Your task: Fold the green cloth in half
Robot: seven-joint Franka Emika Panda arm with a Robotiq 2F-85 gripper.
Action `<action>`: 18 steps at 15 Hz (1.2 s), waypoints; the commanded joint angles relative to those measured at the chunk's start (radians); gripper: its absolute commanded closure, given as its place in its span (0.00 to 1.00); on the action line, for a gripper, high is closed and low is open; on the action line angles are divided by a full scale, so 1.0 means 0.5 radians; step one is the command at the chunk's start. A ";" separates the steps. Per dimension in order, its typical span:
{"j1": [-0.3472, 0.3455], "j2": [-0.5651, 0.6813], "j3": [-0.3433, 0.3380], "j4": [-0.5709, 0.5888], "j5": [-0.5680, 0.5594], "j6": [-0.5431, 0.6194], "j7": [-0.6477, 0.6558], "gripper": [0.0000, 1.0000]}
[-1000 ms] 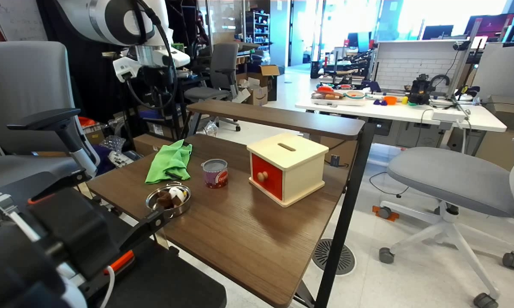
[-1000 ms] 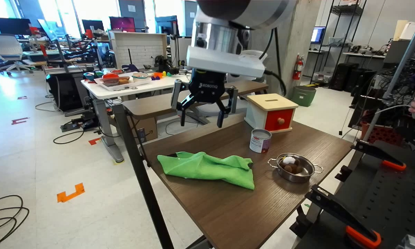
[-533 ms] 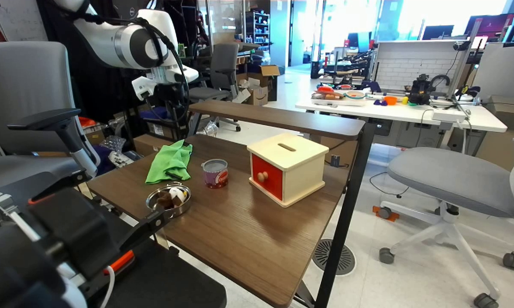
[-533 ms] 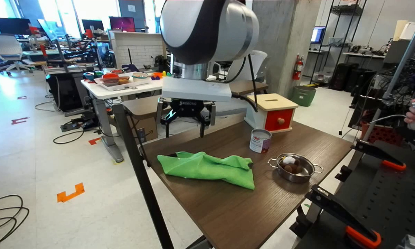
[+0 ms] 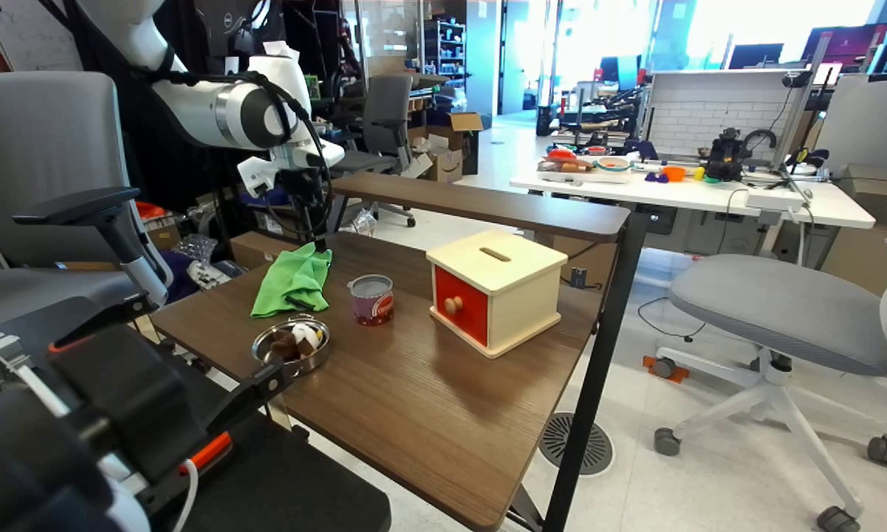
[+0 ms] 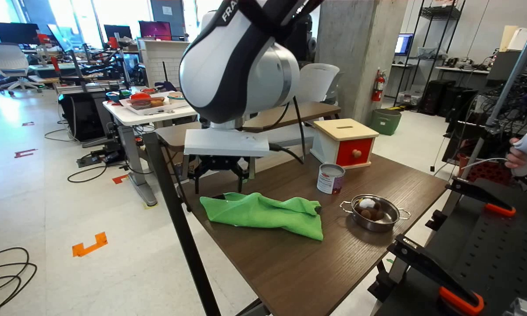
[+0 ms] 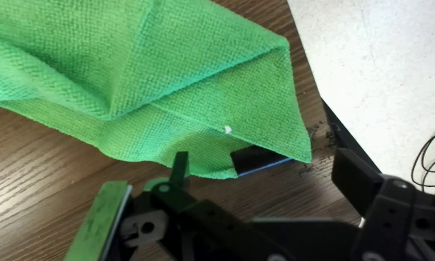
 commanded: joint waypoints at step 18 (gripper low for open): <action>-0.011 0.000 0.005 0.229 -0.053 -0.326 -0.100 1.00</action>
